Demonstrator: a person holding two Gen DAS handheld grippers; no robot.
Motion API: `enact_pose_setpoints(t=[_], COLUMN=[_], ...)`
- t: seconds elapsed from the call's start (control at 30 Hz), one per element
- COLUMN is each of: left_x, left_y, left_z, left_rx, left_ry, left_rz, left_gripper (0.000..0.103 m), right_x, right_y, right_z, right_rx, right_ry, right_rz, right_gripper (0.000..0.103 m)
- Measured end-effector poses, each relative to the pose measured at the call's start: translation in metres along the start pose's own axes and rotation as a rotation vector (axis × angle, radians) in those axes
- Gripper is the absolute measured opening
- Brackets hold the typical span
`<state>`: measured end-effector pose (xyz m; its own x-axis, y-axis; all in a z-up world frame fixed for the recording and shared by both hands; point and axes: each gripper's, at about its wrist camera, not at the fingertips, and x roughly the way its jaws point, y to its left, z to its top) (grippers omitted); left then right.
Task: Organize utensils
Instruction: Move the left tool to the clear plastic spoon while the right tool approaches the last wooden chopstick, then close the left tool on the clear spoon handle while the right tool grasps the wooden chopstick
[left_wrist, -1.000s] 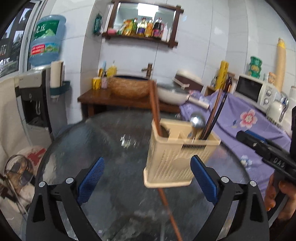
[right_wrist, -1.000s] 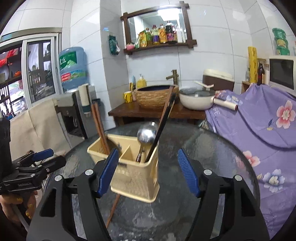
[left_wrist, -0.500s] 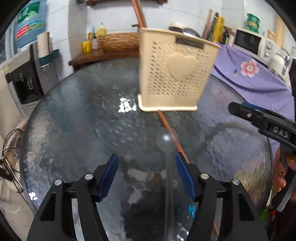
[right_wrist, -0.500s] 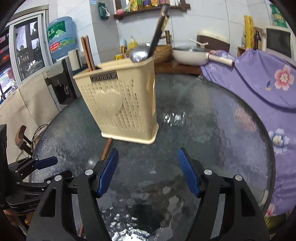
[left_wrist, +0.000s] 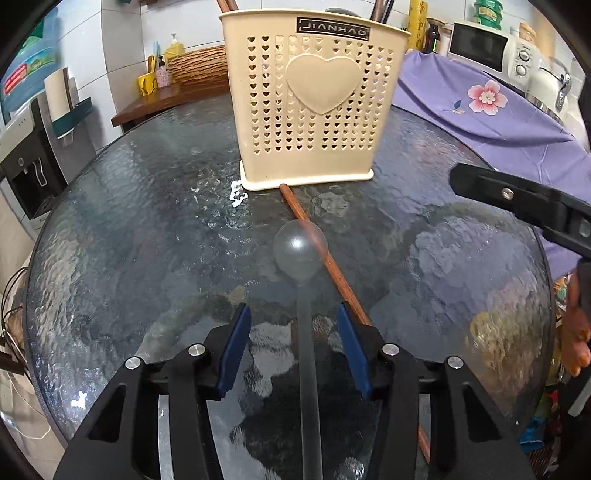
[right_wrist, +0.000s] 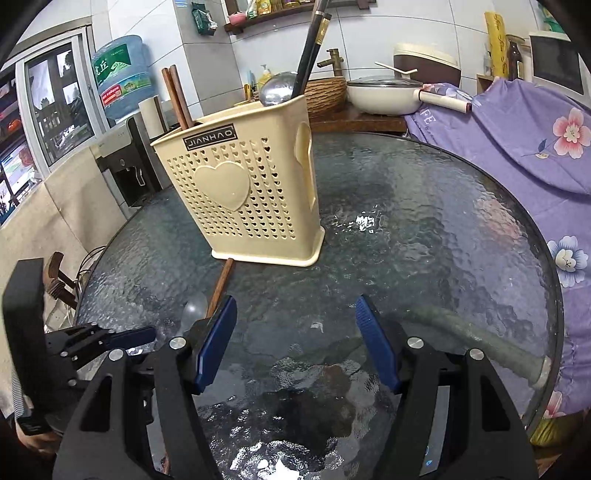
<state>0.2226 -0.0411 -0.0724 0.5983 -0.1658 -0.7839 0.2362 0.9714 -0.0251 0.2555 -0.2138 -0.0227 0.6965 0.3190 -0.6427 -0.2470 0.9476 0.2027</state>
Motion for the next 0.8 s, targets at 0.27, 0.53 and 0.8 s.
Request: enact_pose_setpoints(t=[0.27, 0.53, 0.8], left_x=[0.015, 0.025, 0.026], left_y=[-0.002, -0.007, -0.002], left_z=[0.019, 0.034, 0.038], left_rx=[0.021, 0.043, 0.021], left_ry=[0.008, 0.016, 0.009], left_rz=[0.018, 0.012, 0.003], left_gripper=[0.045, 0.042, 0.035], right_x=[-0.001, 0.001, 0.009], right_y=[0.001, -0.004, 0.001], right_z=[0.001, 0.003, 0.002], right_rx=[0.009, 0.020, 0.018], right_ry=[0.005, 0.019, 0.050], right_rz=[0.003, -0.003, -0.007], right_gripper=[0.067, 0.067, 0.067])
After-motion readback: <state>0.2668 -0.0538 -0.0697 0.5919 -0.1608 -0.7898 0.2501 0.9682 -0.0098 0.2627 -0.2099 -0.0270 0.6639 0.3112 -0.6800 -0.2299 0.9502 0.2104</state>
